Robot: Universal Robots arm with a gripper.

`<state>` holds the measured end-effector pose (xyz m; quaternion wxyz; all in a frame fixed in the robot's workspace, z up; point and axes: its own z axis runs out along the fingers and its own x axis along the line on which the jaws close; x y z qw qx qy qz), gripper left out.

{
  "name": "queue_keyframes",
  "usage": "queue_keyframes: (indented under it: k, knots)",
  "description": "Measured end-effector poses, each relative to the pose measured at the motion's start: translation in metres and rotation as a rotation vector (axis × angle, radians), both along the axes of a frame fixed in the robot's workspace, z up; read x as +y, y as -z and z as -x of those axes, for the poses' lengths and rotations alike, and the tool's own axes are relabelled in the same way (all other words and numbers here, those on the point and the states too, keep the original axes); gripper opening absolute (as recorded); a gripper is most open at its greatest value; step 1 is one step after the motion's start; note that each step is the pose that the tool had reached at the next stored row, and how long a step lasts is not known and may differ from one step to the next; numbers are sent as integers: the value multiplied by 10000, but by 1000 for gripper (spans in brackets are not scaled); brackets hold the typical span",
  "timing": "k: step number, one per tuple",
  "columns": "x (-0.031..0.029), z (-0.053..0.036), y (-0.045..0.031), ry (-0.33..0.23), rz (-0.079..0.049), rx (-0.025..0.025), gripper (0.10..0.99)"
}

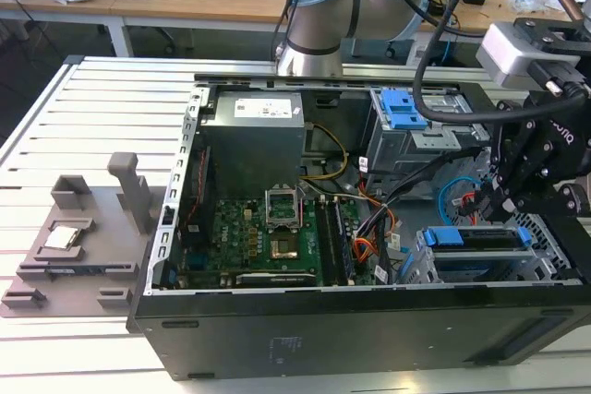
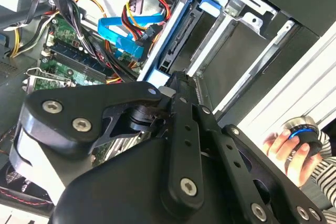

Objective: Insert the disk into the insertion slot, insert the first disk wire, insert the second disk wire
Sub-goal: 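Insert the disk into the insertion slot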

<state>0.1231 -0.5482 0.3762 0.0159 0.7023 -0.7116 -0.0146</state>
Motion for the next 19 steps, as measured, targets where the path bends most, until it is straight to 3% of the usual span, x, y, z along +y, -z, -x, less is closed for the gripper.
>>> queue_keyframes:
  k: [7,10,12,14,15,19]
  knots:
    - [-22,-5,64,-2,-1,9,106]
    - [-24,-11,131,-1,-3,16,106]
    - [-32,-11,143,-1,-86,17,106]
    - [-85,-12,145,-2,-378,16,106]
    - [-101,-12,145,-2,-436,16,106]
    - [-125,-12,145,-2,-462,16,106]
